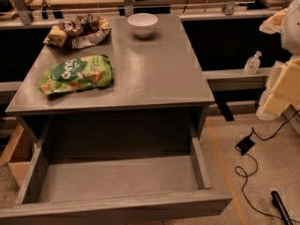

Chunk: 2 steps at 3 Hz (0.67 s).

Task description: Place green rice chip bag into top drawer

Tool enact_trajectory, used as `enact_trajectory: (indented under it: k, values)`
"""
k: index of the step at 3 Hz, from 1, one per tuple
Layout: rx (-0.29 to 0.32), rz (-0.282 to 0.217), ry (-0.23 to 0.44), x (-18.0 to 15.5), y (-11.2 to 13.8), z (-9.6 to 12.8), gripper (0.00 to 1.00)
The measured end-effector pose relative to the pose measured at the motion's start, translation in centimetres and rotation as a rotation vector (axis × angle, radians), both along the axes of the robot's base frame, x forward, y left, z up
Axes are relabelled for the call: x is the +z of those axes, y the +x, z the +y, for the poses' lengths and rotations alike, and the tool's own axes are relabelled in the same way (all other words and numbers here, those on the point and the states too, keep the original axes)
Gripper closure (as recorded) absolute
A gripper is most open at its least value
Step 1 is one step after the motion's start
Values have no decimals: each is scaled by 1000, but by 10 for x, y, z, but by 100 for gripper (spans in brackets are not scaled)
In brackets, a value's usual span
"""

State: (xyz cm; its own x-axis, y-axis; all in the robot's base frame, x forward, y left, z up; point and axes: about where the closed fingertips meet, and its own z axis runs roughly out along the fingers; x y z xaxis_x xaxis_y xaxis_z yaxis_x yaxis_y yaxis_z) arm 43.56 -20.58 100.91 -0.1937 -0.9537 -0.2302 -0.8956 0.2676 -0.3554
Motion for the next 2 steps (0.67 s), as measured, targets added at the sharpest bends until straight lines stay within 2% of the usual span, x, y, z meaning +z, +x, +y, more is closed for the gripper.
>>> enact_trajectory:
  k: [1,2]
  values:
    - [0,0,0,0,0,0,0]
    - [18,-15,48,0,11,5,0]
